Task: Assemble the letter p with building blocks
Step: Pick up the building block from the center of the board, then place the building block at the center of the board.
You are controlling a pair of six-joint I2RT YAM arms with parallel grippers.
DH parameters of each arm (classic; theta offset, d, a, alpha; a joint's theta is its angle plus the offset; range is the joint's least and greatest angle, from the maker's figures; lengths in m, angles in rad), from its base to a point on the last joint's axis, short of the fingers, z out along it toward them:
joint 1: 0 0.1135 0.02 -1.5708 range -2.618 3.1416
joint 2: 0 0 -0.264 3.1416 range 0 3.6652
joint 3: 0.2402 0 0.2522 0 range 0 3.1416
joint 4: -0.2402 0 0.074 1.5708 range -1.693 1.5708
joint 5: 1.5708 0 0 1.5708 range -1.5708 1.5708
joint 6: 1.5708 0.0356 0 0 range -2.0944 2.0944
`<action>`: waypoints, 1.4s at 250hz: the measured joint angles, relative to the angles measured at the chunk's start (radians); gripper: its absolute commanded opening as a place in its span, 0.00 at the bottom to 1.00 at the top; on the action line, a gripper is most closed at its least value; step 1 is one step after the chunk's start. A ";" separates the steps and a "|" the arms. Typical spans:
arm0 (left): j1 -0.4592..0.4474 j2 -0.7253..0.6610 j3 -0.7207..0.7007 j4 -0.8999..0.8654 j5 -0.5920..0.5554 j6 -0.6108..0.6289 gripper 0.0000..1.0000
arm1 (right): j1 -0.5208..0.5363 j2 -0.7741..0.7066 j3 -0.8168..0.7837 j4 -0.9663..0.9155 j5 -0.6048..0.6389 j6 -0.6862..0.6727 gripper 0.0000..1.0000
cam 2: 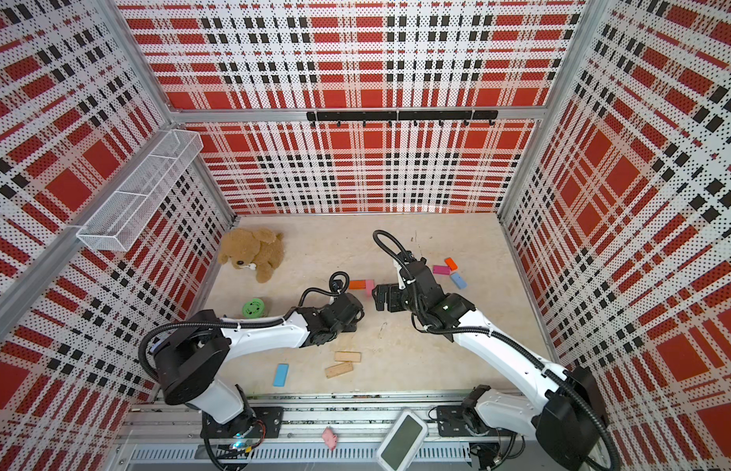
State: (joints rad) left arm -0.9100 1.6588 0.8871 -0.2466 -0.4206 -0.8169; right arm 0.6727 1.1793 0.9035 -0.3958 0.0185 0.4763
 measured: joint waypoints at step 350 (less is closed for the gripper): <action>0.088 0.254 0.216 -0.032 0.020 0.039 0.24 | 0.000 0.000 0.004 -0.016 0.028 -0.014 1.00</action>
State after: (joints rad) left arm -0.8223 1.9125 1.1027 -0.2783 -0.4004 -0.7780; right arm 0.6727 1.1790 0.9073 -0.4122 0.0467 0.4625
